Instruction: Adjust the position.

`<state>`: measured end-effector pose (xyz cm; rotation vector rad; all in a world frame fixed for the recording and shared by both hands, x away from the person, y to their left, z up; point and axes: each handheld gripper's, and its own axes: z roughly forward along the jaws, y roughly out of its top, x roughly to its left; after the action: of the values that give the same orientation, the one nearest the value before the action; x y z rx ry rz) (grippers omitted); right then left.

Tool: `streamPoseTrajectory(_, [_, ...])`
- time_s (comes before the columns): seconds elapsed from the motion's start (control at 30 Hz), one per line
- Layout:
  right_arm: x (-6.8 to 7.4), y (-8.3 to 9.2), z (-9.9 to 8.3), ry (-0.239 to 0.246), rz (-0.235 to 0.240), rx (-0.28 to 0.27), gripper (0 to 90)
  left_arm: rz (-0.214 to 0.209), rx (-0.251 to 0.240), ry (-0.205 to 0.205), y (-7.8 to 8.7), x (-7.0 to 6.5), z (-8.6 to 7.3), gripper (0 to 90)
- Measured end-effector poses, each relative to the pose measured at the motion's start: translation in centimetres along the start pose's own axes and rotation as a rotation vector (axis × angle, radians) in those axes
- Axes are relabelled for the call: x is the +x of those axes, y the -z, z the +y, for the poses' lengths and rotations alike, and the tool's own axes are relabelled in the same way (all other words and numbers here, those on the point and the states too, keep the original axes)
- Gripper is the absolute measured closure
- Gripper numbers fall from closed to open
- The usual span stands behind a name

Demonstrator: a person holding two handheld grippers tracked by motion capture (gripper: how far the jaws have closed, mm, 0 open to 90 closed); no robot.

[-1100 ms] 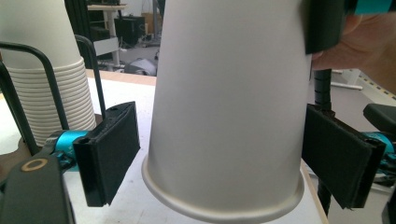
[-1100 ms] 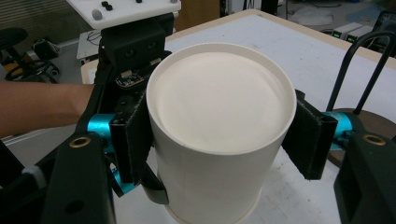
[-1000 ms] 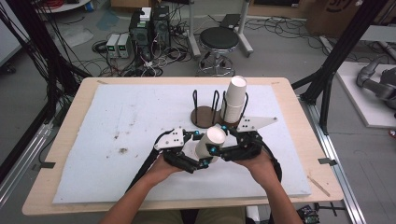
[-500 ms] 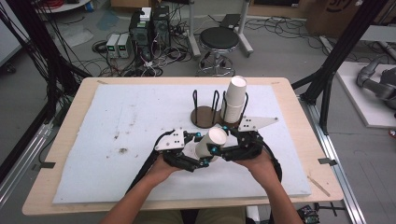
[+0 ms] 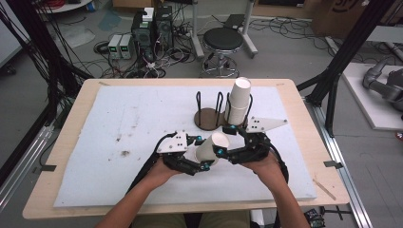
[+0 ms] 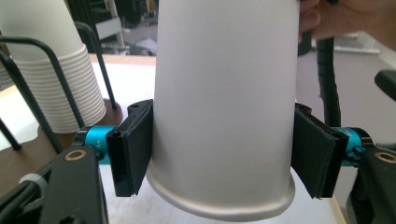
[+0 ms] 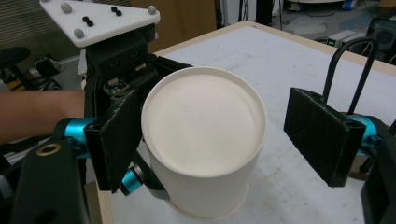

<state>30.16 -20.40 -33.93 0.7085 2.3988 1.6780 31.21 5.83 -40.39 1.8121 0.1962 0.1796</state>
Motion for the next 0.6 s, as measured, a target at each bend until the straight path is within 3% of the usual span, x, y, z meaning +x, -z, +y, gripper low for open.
streamPoseTrajectory(0.17, [-0.1,0.6,0.0,0.075,0.027,0.031,20.3,-0.002,0.089,-0.007,1.0,0.2,0.6,29.2])
streamPoseTrajectory(0.23, [-0.3,0.8,0.1,0.086,0.04,0.043,20.3,-0.009,0.139,-0.027,1.2,0.3,0.9,29.2])
streamPoseTrajectory(0.27, [-0.4,0.9,0.2,0.099,0.042,0.055,20.3,-0.009,0.139,-0.027,1.2,0.3,0.9,29.2])
streamPoseTrajectory(0.3, [-0.3,1.0,0.2,0.086,0.074,0.087,20.3,-0.016,0.172,-0.029,1.4,0.4,1.1,29.2])
streamPoseTrajectory(0.4, [-0.8,1.0,0.5,0.149,0.061,0.12,20.3,-0.019,0.223,-0.039,1.6,0.6,1.4,29.1])
streamPoseTrajectory(0.6, [-1.0,0.4,1.2,0.232,0.086,0.204,20.3,-0.033,0.281,-0.051,1.8,0.7,1.9,29.0])
